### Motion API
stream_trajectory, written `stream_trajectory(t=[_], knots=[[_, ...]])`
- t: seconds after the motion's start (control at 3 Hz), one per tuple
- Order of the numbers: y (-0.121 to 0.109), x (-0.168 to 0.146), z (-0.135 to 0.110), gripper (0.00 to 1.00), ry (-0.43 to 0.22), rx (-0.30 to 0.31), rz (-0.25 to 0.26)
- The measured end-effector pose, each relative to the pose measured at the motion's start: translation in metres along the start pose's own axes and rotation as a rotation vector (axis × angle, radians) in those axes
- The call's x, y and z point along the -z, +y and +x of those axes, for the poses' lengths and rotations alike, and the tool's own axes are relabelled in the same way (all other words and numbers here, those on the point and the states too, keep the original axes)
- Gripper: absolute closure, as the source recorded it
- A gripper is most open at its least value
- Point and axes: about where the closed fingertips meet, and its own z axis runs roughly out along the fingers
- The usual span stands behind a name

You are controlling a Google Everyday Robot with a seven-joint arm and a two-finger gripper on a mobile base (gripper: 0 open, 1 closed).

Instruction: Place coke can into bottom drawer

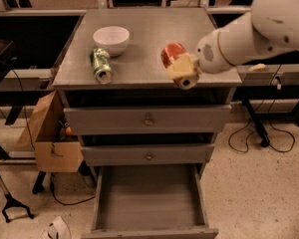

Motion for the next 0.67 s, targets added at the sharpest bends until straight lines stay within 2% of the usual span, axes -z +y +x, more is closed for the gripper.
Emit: stream_trajectory(t=[0.33,0.67], knots=[[-0.006,0.020,0.104,1.00,0.143,0.017,-0.194],[-0.034,-0.014,0.186,1.00,0.305,0.075,-0.232]])
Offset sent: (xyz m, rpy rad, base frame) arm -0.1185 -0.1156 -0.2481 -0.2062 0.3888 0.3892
